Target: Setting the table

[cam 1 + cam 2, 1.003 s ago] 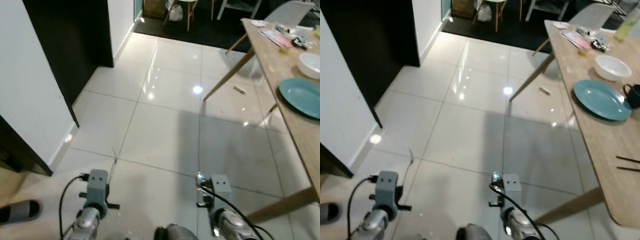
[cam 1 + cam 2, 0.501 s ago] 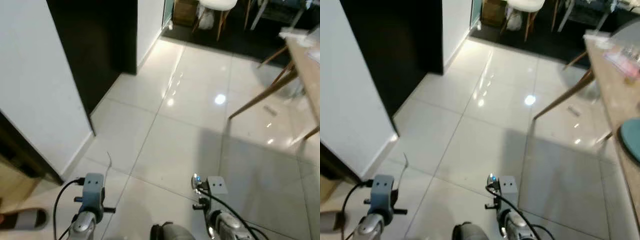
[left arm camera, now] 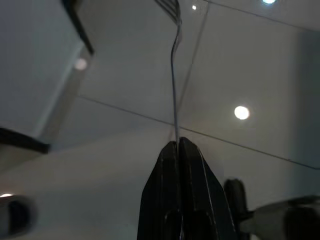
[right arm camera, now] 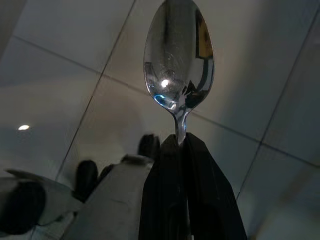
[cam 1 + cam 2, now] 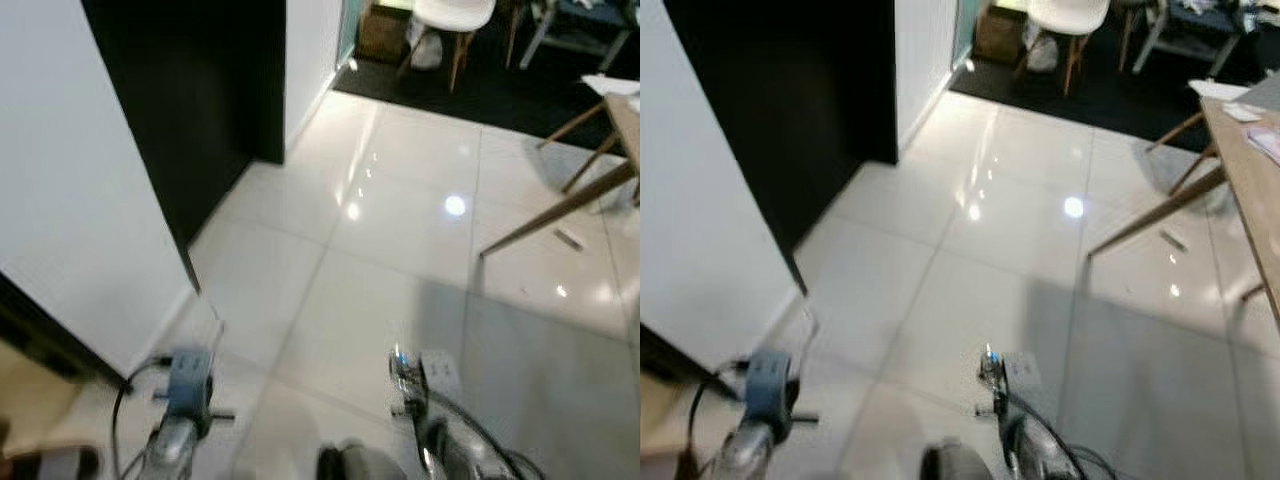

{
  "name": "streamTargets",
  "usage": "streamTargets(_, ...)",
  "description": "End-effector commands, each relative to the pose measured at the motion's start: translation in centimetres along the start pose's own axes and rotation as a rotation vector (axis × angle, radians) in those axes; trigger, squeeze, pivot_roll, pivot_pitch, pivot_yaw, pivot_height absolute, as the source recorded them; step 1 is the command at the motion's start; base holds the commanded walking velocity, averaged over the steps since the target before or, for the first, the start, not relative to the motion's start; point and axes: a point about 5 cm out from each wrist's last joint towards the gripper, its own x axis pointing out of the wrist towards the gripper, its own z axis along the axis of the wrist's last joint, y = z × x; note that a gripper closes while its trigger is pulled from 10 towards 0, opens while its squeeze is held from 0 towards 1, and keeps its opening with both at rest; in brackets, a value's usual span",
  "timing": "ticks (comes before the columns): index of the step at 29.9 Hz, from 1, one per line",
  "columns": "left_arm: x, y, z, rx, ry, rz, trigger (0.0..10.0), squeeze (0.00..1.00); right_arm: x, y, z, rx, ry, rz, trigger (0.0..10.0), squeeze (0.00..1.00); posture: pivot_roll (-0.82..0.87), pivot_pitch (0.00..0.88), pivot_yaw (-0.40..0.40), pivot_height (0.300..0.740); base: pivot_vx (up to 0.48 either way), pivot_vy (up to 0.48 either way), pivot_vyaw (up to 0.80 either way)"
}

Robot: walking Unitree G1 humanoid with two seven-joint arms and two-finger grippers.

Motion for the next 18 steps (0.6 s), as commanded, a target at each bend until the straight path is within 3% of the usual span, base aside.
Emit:
streamTargets(1,-0.27,0.74,-0.35,0.01,0.012,0.017,10.0,0.0,-0.09,0.22,-0.53,0.017,0.014,0.0,10.0,0.0,0.05,0.065,-0.031,0.74,0.371,0.0,0.0)
streamTargets(18,-0.07,0.7,-0.06,0.013,0.01,0.013,10.0,0.0,-0.06,0.15,-0.39,0.022,0.009,-0.005,10.0,0.0,0.05,0.059,-0.023,0.74,0.373,0.0,0.0)
